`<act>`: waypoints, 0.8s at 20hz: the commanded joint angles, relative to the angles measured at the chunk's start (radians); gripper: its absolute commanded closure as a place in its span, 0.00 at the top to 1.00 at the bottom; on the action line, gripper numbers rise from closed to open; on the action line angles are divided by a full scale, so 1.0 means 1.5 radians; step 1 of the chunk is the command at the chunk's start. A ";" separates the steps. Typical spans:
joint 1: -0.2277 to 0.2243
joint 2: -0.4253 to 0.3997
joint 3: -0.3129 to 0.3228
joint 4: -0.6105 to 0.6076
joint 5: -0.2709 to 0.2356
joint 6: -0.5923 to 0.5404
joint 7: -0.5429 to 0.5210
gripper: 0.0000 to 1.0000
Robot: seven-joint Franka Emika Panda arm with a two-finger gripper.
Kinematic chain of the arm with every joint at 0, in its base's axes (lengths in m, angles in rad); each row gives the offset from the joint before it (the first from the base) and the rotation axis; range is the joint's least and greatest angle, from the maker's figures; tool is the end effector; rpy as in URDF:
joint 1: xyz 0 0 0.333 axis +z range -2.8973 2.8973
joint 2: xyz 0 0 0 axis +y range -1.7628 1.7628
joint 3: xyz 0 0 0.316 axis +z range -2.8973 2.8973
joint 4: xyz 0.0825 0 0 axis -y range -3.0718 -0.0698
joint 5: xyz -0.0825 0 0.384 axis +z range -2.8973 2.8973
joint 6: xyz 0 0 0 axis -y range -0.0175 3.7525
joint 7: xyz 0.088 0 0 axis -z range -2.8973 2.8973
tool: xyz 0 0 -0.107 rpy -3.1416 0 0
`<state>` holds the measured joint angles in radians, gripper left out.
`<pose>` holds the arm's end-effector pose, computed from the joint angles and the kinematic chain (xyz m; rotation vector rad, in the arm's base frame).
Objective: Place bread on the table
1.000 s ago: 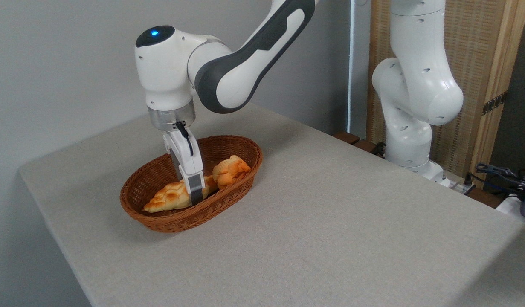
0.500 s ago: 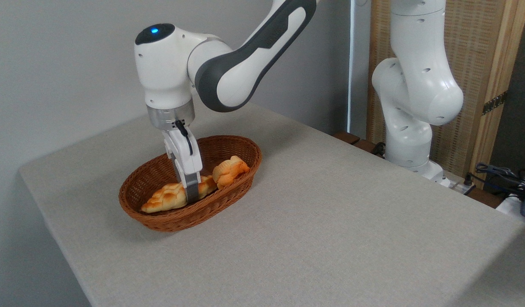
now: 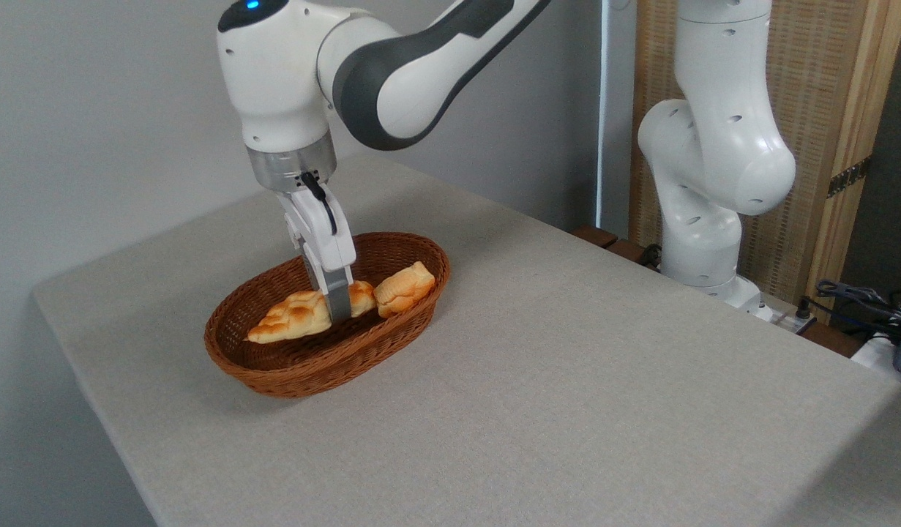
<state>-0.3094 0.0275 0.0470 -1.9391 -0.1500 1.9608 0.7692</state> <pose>0.5430 -0.1562 0.4679 2.6573 -1.4073 0.0435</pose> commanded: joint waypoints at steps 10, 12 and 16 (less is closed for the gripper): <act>0.000 -0.019 0.179 0.129 0.034 -0.161 0.191 0.40; 0.001 -0.009 0.180 0.129 0.050 -0.157 0.195 0.39; 0.001 -0.008 0.195 0.128 0.058 -0.157 0.213 0.39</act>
<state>-0.2952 0.0137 0.3148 -1.7554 -0.0771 1.7390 1.0603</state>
